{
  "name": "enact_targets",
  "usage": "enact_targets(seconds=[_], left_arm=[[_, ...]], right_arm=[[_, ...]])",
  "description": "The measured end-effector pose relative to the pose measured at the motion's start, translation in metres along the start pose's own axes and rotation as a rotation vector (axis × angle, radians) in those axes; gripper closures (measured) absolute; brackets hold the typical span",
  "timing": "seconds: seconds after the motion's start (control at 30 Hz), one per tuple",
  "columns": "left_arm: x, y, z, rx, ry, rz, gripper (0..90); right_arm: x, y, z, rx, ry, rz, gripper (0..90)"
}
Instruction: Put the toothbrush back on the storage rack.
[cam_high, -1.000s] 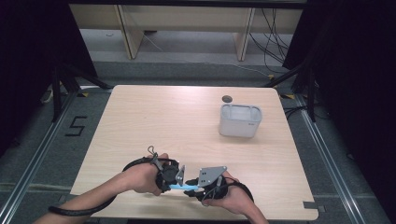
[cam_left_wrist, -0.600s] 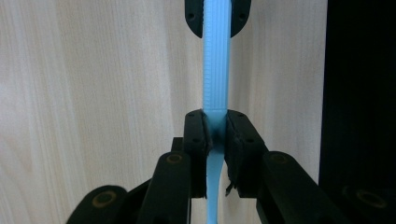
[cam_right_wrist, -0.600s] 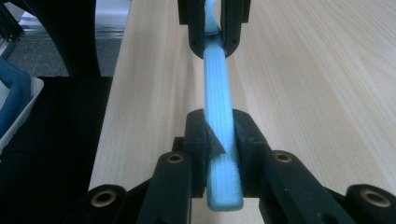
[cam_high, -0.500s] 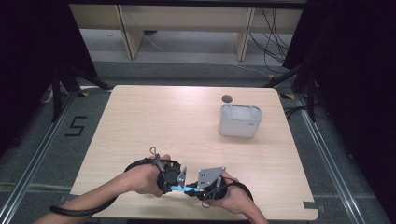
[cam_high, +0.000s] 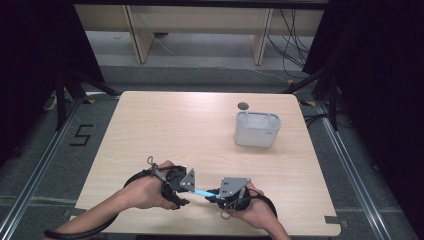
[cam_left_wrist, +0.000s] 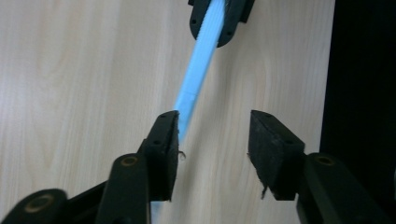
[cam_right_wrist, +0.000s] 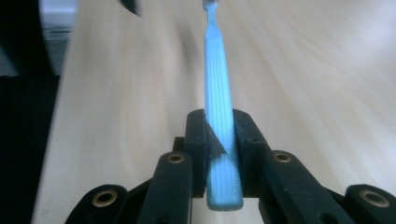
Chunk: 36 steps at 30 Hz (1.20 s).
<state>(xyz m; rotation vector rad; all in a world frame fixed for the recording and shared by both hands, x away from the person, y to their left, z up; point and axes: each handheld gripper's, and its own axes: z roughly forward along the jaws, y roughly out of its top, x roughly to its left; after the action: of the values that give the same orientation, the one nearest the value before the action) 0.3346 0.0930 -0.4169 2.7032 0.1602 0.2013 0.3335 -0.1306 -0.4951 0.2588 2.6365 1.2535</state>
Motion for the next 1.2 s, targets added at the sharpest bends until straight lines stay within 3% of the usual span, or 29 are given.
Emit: enact_targets(seconds=[0.03, 0.07, 0.1, 0.2, 0.27, 0.33, 0.37, 0.4, 0.43, 0.47, 0.5, 0.53, 0.57, 0.63, 0.87, 0.93, 1.2], left_arm=[[-0.001, -0.005, -0.004, -0.066, 0.014, -0.057, 45.9], [-0.001, -0.005, -0.004, -0.066, 0.014, -0.057, 44.6], [-0.002, -0.008, -0.006, -0.105, 0.025, -0.095, 44.6], [-0.001, -0.018, -0.009, -0.145, 0.047, -0.129, 40.9], [0.000, -0.024, -0.008, -0.186, 0.054, -0.160, 38.1], [0.005, -0.035, -0.003, -0.258, 0.046, -0.234, 36.0], [0.005, -0.035, -0.003, -0.258, 0.046, -0.234, 35.5], [0.008, -0.043, 0.002, -0.340, 0.059, -0.320, 34.8], [0.008, -0.043, 0.002, -0.340, 0.059, -0.320, 34.6], [0.012, -0.049, 0.007, -0.416, 0.078, -0.397, 34.4], [0.014, -0.052, 0.010, -0.449, 0.086, -0.433, 33.9], [0.014, -0.052, 0.010, -0.449, 0.086, -0.433, 33.5], [0.016, -0.055, 0.012, -0.480, 0.091, -0.460, 33.5], [0.022, -0.058, 0.017, -0.576, 0.099, -0.538, 32.3], [0.030, -0.058, 0.024, -0.684, 0.095, -0.647, 32.2], [0.033, -0.056, 0.024, -0.735, 0.095, -0.685, 32.4], [0.041, -0.046, 0.024, -0.852, 0.086, -0.754, 35.9]], right_arm=[[-0.004, -0.004, -0.004, -0.015, -0.048, -0.006, 79.0], [-0.004, -0.004, -0.004, -0.015, -0.048, -0.006, 79.0], [-0.005, -0.005, -0.006, -0.016, -0.068, 0.020, 79.0], [-0.009, -0.009, -0.012, -0.041, -0.138, 0.024, 79.0], [-0.011, -0.012, -0.018, -0.065, -0.196, 0.066, 79.0], [-0.014, -0.014, -0.022, -0.103, -0.252, 0.089, 79.0], [-0.014, -0.014, -0.022, -0.103, -0.252, 0.089, 79.0], [-0.016, -0.015, -0.025, -0.142, -0.297, 0.122, 79.0], [-0.016, -0.015, -0.026, -0.154, -0.315, 0.134, 79.0], [-0.018, -0.015, -0.028, -0.171, -0.334, 0.129, 79.0], [-0.018, -0.014, -0.029, -0.190, -0.353, 0.136, 79.0], [-0.019, -0.013, -0.030, -0.204, -0.370, 0.145, 79.0], [-0.019, -0.013, -0.030, -0.204, -0.370, 0.145, 79.0], [-0.019, -0.009, -0.032, -0.252, -0.419, 0.155, 79.0], [-0.020, 0.000, -0.029, -0.354, -0.507, 0.185, 78.9], [-0.019, 0.001, -0.028, -0.359, -0.516, 0.182, 79.0], [-0.016, 0.005, -0.023, -0.390, -0.522, 0.193, 79.0]])
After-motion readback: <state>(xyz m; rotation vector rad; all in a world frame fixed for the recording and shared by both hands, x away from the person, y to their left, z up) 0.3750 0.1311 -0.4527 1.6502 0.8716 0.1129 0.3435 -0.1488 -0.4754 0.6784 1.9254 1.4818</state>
